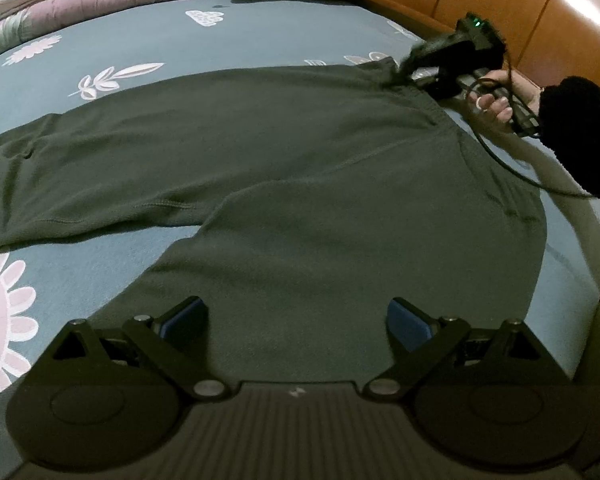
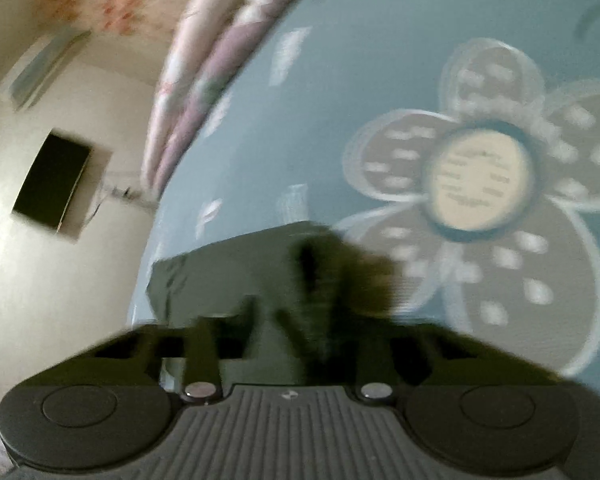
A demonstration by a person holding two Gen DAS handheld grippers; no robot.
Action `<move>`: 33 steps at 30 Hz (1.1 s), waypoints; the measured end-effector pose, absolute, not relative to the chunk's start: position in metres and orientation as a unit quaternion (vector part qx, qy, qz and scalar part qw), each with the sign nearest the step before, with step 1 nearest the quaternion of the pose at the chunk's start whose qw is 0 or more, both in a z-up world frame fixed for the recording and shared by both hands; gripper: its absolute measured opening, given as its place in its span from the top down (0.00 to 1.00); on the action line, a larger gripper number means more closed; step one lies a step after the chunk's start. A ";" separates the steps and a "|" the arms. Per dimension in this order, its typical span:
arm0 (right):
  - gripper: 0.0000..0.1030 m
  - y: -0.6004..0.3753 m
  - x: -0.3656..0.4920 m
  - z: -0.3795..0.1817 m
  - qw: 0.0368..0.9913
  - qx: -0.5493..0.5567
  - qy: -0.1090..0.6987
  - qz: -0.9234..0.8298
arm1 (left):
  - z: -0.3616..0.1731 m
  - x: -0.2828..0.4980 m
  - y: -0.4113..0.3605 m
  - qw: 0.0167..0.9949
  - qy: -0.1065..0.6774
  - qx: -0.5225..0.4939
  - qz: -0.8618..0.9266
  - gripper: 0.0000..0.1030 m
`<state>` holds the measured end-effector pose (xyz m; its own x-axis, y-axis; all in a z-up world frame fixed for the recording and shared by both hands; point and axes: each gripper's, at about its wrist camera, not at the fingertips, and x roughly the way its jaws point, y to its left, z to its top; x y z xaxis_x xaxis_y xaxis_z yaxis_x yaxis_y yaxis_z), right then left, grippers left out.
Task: Fold clothes
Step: 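Close the right gripper on the trouser waistband, then lift the waistband with the right gripper while the left gripper approaches the trousers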
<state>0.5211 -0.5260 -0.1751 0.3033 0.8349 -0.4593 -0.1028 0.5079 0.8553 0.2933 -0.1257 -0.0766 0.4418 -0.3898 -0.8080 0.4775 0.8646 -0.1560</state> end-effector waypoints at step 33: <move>0.91 -0.495 0.487 -0.123 0.821 0.226 0.425 0.306 | -0.052 0.335 -0.155 0.857 0.409 0.120 -0.288 0.06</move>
